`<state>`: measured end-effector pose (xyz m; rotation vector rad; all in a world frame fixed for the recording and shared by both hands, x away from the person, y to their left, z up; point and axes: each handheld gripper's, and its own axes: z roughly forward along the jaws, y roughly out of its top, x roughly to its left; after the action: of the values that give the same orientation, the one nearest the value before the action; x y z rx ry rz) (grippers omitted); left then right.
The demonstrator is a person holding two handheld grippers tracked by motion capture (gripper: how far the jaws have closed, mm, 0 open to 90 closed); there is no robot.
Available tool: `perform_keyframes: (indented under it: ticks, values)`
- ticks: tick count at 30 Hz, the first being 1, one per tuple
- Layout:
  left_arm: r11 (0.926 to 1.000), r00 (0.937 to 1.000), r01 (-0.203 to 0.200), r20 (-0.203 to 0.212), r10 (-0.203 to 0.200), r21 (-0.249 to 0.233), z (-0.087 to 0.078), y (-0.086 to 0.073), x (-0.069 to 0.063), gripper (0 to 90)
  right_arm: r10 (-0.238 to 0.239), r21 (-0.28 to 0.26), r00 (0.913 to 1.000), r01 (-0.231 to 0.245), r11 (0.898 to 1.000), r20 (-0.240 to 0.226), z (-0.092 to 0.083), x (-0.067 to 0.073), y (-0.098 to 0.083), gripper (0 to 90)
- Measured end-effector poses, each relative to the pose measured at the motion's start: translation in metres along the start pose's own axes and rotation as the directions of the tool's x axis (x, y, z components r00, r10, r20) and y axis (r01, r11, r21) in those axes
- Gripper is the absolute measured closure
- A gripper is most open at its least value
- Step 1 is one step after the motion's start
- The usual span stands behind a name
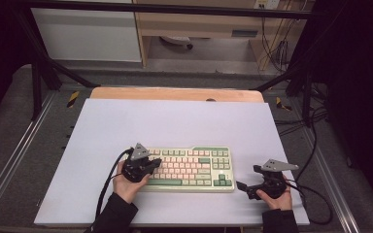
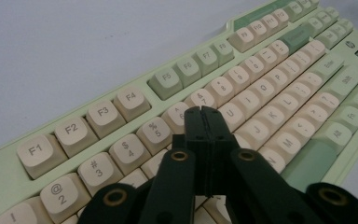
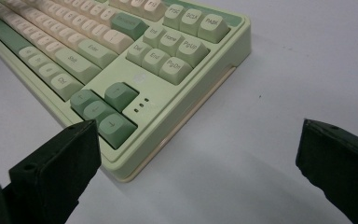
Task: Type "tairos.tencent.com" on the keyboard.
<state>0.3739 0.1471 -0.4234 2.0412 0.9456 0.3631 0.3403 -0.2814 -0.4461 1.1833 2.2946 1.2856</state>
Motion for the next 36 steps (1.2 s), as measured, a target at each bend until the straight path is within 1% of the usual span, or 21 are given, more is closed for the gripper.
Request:
perform_keyframes:
  ticks: [1, 8, 12, 15, 17, 18, 22, 26, 32, 36]
  values:
    - [1.0, 1.0, 0.004, 0.0, -0.004, -0.002, 0.001, 0.0, 0.0, 90.0, 0.0, 0.0, 1.0, 0.0, 1.0, 0.0, 0.0, 0.0, 0.0, 0.5]
    - [0.9998, 1.0, -0.004, -0.004, 0.004, 0.018, 0.006, -0.003, -0.001, 90.0, 0.0, -0.001, 1.0, 0.0, 1.0, 0.0, 0.0, 0.0, 0.0, 0.5]
    - [0.9999, 1.0, -0.003, -0.005, 0.003, 0.016, 0.007, -0.004, 0.0, 90.0, 0.0, 0.0, 1.0, 0.0, 1.0, 0.0, 0.0, 0.0, 0.0, 0.5]
    - [0.9998, 0.9999, -0.012, -0.01, 0.012, 0.018, 0.007, -0.004, 0.0, 90.0, 0.0, 0.0, 1.0, 0.0, 1.0, -0.001, 0.0, 0.0, 0.0, 0.5]
    - [0.9998, 0.9999, -0.01, -0.012, 0.01, 0.017, 0.008, -0.005, -0.001, 90.0, 0.001, 0.0, 1.0, -0.001, 1.0, -0.001, 0.0, 0.0, 0.0, 0.5]
    - [0.9996, 0.9998, -0.016, -0.014, 0.016, 0.025, 0.01, -0.006, -0.001, 90.0, 0.0, 0.0, 1.0, 0.0, 1.0, -0.001, 0.0, 0.0, 0.0, 0.5]
    - [0.9998, 0.9999, -0.007, -0.011, 0.007, 0.02, 0.009, -0.006, 0.0, 90.0, 0.002, -0.005, 1.0, -0.002, 1.0, -0.001, -0.001, 0.0, 0.0, 0.6]
    - [1.0, 1.0, 0.0, 0.002, 0.0, 0.004, 0.005, -0.004, -0.001, 90.0, 0.0, 0.0, 1.0, 0.0, 1.0, 0.0, 0.0, 0.0, 0.0, 0.6]
    - [0.9997, 0.9998, -0.016, 0.012, 0.017, -0.015, -0.005, -0.001, -0.002, 90.0, 0.001, 0.0, 1.0, -0.001, 1.0, -0.001, 0.0, 0.0, 0.0, 0.6]
    - [0.9996, 0.9998, -0.013, 0.016, 0.013, -0.025, -0.011, 0.001, -0.001, 90.0, -0.001, 0.001, 1.0, 0.001, 1.0, 0.0, 0.0, 0.0, 0.0, 0.6]
